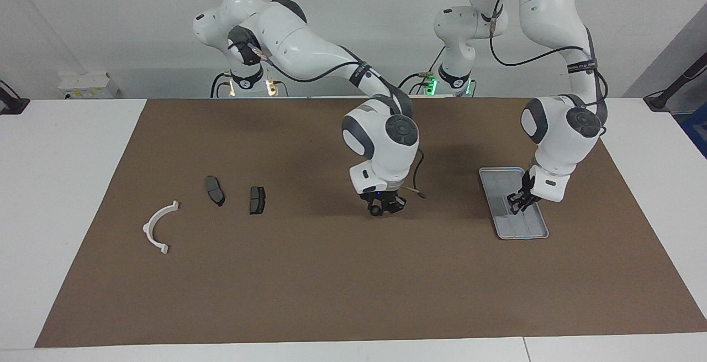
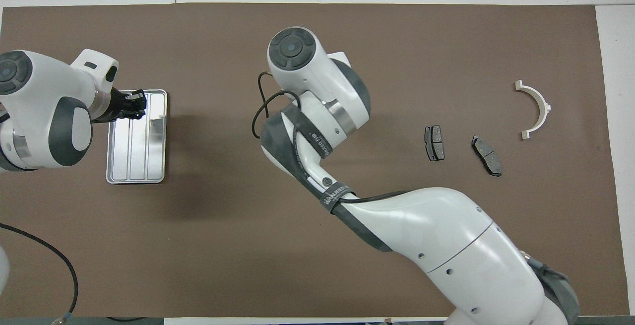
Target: Place bearing gear from tray to pile
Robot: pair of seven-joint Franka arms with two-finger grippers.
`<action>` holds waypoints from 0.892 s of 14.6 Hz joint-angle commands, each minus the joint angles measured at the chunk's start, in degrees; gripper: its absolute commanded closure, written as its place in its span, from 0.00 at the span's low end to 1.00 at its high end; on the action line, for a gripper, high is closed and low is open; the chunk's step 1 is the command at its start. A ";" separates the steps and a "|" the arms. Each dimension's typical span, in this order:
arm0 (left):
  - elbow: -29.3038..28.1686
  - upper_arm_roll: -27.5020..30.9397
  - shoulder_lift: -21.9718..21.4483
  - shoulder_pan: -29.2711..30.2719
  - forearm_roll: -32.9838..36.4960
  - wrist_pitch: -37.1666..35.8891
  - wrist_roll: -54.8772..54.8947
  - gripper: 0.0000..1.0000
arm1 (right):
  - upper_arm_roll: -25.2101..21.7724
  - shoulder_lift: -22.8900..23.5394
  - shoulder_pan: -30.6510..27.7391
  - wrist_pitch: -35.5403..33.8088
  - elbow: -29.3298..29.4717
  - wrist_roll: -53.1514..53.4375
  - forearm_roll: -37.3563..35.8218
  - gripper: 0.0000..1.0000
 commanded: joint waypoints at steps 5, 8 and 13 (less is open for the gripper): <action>7.87 1.02 1.80 -19.57 0.35 -5.70 -27.39 1.00 | 1.24 -8.19 -11.89 -8.13 -0.92 -21.99 2.19 0.97; 11.11 1.02 6.44 -26.62 2.37 -5.27 -36.64 1.00 | 2.21 -9.25 -17.43 -9.19 -0.92 -32.62 2.19 0.97; 12.46 0.85 10.50 -29.71 2.28 -0.81 -42.10 1.00 | 2.21 -9.16 -24.47 -9.11 -1.00 -46.35 2.10 0.97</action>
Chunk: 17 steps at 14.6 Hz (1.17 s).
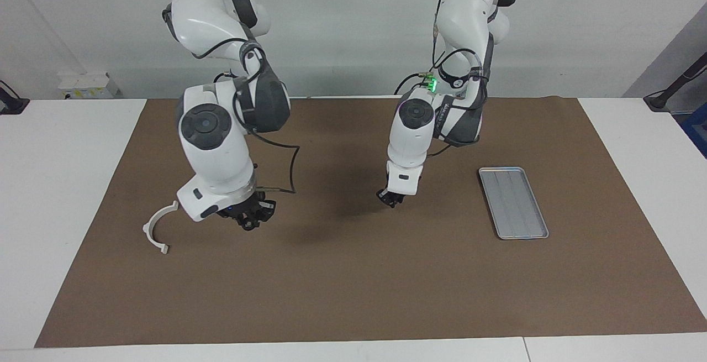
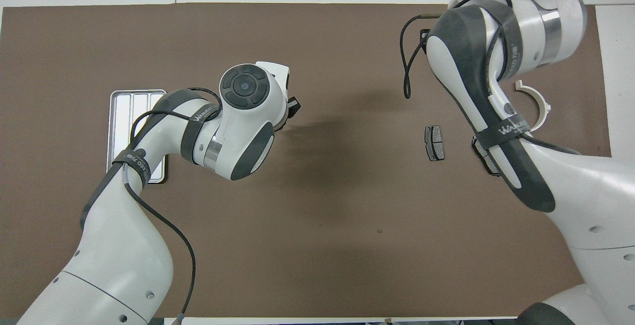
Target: Place bearing gear from tray to pile
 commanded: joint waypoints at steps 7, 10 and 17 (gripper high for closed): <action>-4.96 0.98 1.31 -2.23 1.30 4.93 -2.27 1.00 | 1.13 3.48 -7.09 1.79 -1.39 -6.66 0.94 1.00; -4.79 1.06 1.31 -2.14 1.30 4.59 -2.19 0.86 | 0.77 5.85 -7.18 4.25 -1.57 -6.04 0.85 1.00; -3.73 3.09 -11.14 4.42 3.49 -7.43 1.57 0.00 | 0.42 9.03 -7.18 8.13 -2.10 -4.47 0.33 1.00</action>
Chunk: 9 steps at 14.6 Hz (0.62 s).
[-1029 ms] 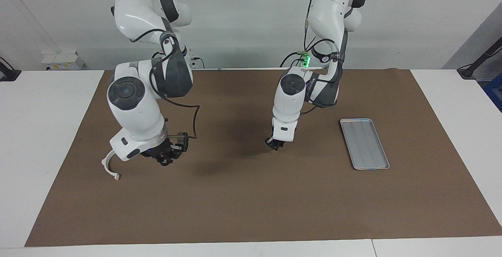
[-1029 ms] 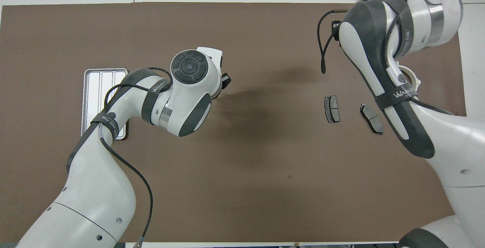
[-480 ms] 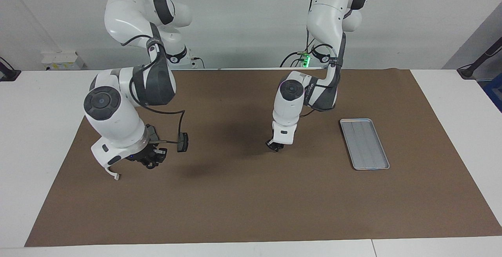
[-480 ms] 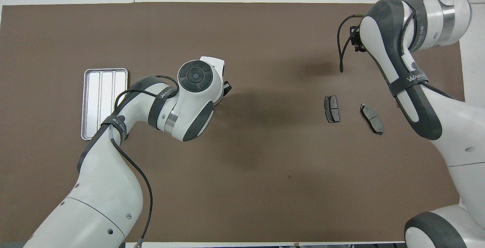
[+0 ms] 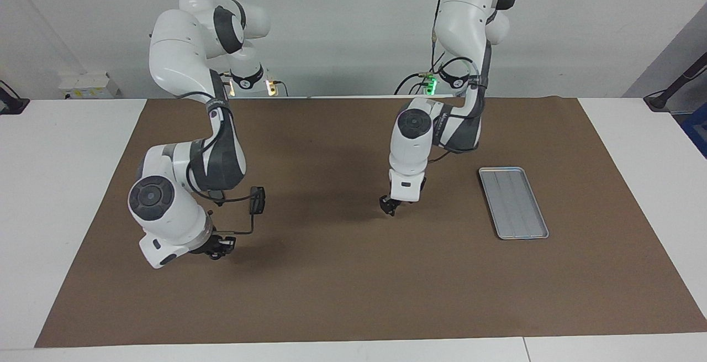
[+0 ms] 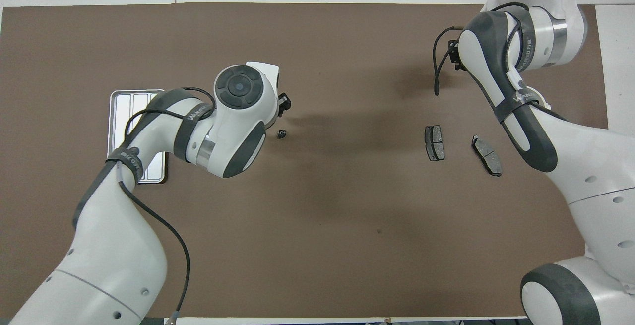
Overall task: Place bearing gear from tray to pile
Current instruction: 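Release the second gear mid-table and return the left gripper to rest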
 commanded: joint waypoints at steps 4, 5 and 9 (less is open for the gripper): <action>-1.91 -0.12 -18.56 13.31 -0.03 -18.45 20.88 0.00 | 0.37 1.21 -0.68 1.09 -0.83 1.20 0.32 1.00; -2.08 0.05 -20.67 14.98 -1.26 -19.95 23.88 0.00 | 0.37 1.65 -0.85 1.17 -0.74 1.20 0.32 1.00; -2.52 0.23 -28.32 21.84 -1.71 -29.08 37.67 0.00 | 0.37 2.62 -1.30 1.97 -0.74 1.63 0.40 1.00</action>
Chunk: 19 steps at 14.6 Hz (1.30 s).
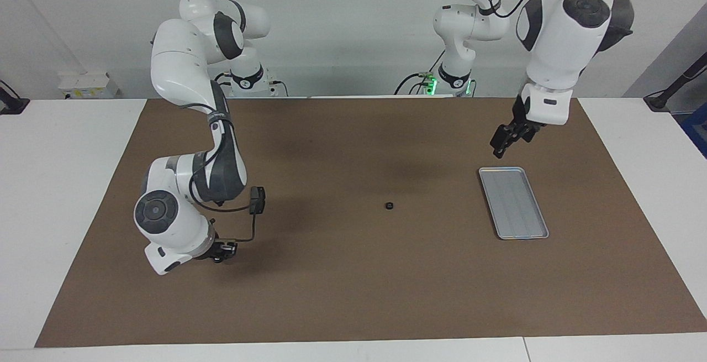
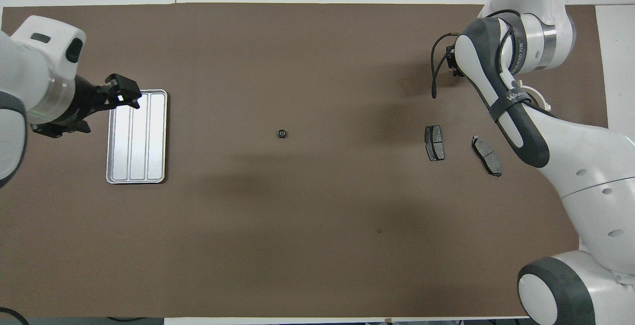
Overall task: Place bearing gear from tray to pile
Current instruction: 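Release the second gear mid-table and return the left gripper to rest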
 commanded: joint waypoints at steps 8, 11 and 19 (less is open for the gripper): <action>-2.37 -0.56 -6.40 7.62 -3.33 -3.81 15.09 0.00 | 0.57 1.74 -1.43 2.36 -0.73 1.49 0.84 1.00; -1.06 -0.47 -4.30 9.29 -5.18 -3.27 17.12 0.00 | 0.57 2.09 -1.43 2.45 -0.91 1.84 0.93 0.90; 5.64 -1.09 -0.06 9.38 -4.83 -7.05 17.21 0.00 | -0.48 0.08 0.33 0.70 -0.64 3.95 0.93 0.12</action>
